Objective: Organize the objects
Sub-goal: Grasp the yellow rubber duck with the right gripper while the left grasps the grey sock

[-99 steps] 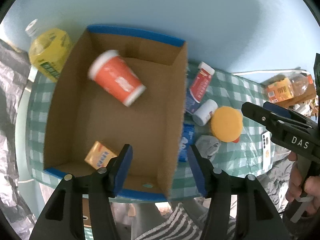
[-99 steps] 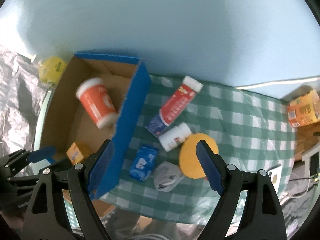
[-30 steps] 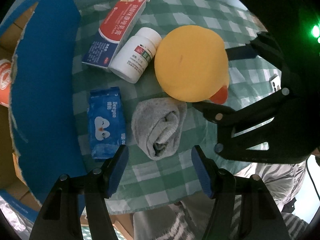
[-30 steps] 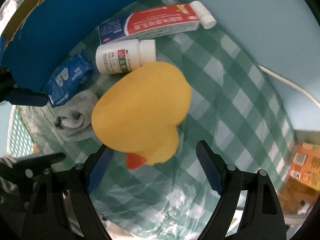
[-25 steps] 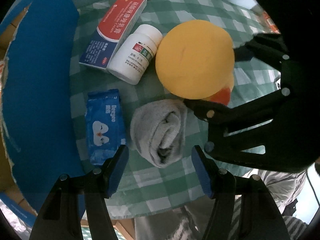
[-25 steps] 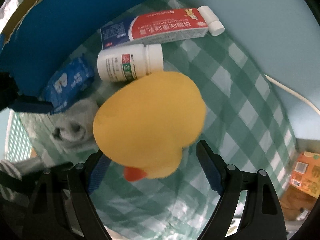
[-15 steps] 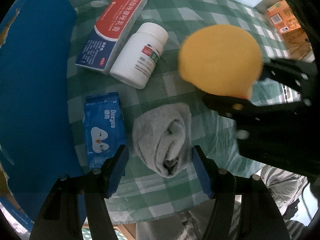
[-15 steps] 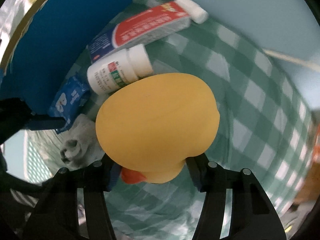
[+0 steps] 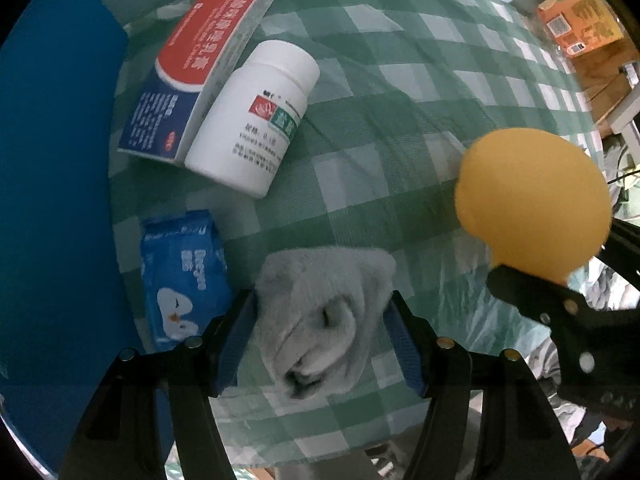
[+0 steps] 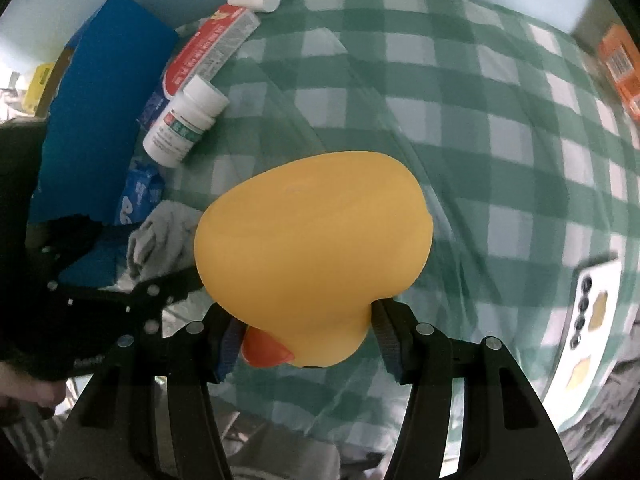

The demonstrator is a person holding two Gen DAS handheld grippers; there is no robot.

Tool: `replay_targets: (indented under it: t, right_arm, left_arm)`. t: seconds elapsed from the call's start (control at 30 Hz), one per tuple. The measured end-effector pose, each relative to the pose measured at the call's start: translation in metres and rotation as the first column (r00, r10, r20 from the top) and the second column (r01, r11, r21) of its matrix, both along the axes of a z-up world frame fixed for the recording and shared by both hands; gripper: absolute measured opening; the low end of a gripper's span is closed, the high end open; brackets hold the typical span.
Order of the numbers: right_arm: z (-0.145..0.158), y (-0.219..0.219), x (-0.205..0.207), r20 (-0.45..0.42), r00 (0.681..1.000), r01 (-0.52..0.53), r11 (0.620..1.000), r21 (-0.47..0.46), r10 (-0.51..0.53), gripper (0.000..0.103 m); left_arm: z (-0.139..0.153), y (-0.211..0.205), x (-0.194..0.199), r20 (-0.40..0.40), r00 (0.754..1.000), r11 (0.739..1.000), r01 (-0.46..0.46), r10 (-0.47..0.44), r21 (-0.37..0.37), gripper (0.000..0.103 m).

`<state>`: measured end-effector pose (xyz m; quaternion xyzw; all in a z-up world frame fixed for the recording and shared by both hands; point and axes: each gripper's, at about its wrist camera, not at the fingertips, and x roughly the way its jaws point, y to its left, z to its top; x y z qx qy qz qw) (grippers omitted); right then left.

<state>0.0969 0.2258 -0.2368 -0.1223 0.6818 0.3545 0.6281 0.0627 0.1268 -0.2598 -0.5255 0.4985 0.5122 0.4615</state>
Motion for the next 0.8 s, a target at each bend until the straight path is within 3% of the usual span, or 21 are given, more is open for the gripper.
replay_targets:
  t: [0.13, 0.3, 0.53, 0.7, 0.8]
  right_arm:
    - [0.002, -0.008, -0.004, 0.005, 1.0, 0.031, 0.999, -0.01, -0.031, 0.057]
    - [0.004, -0.011, -0.005, 0.009, 0.999, 0.05, 0.999, -0.016, -0.049, 0.057]
    - [0.01, -0.017, -0.001, 0.024, 0.997, 0.078, 0.997, -0.016, -0.078, 0.057]
    - [0.021, -0.022, 0.004, 0.039, 0.993, 0.113, 0.994, 0.005, -0.113, 0.057]
    - [0.03, -0.024, 0.006, 0.055, 0.991, 0.121, 0.993, 0.017, -0.121, 0.057]
  left_arm:
    - [0.001, 0.003, 0.002, -0.019, 1.0, 1.0, 0.016, -0.016, 0.021, 0.063]
    - [0.009, 0.003, 0.005, -0.026, 0.999, 0.997, 0.042, -0.04, 0.066, 0.05]
    - [0.03, -0.001, 0.002, 0.047, 0.999, 0.996, 0.017, -0.021, 0.089, 0.049]
    - [0.048, 0.01, -0.009, 0.063, 0.998, 0.994, 0.005, -0.012, 0.112, 0.049]
    - [0.06, -0.006, -0.017, 0.063, 0.998, 0.992, 0.002, -0.009, 0.123, 0.049]
